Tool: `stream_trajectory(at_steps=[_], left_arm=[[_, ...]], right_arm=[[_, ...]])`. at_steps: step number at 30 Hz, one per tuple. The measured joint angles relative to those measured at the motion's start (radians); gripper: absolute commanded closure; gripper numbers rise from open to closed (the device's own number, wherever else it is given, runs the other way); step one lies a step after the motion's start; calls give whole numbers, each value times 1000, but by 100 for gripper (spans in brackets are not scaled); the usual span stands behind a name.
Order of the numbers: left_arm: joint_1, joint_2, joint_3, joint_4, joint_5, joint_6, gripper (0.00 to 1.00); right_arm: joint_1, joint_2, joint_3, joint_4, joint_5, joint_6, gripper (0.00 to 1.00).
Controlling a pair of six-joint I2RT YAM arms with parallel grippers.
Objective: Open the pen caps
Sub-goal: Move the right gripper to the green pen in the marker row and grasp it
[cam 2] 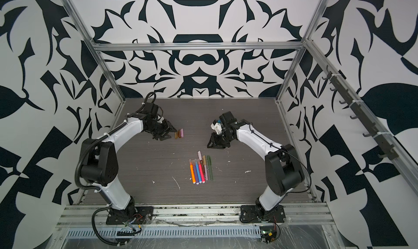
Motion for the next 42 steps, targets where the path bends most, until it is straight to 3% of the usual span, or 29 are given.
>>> stream_trajectory(at_steps=[7,11,16,30,36,37,38,41,42], left_arm=[[-158,-164,-197,26,24,-110,46],[-212,-223,-254,26,29,-145,46],[-238,-238,-245,11,8,-127,46],[-260,-375,-250,14,-100,-139,45],[-267,-493,-251,60,-222,-136,24],[-267,-514,-256,77,-240,-133,8],[-267,-540,-267,101,-261,-123,0],[-266,-605,-314,156,-322,-106,1],[-265,-618,-327,163,-340,-105,1]], right_arm=[[61,-134,-169,-4,17,86,72],[154,-178,-206,-50,77,117,70],[273,-234,-273,-58,107,156,69],[269,-306,-315,-48,209,171,71],[299,-301,-358,53,251,241,71],[307,-297,-358,56,256,248,70],[315,-288,-358,60,265,249,70],[332,-257,-357,50,296,241,62],[336,-245,-354,37,309,234,55]])
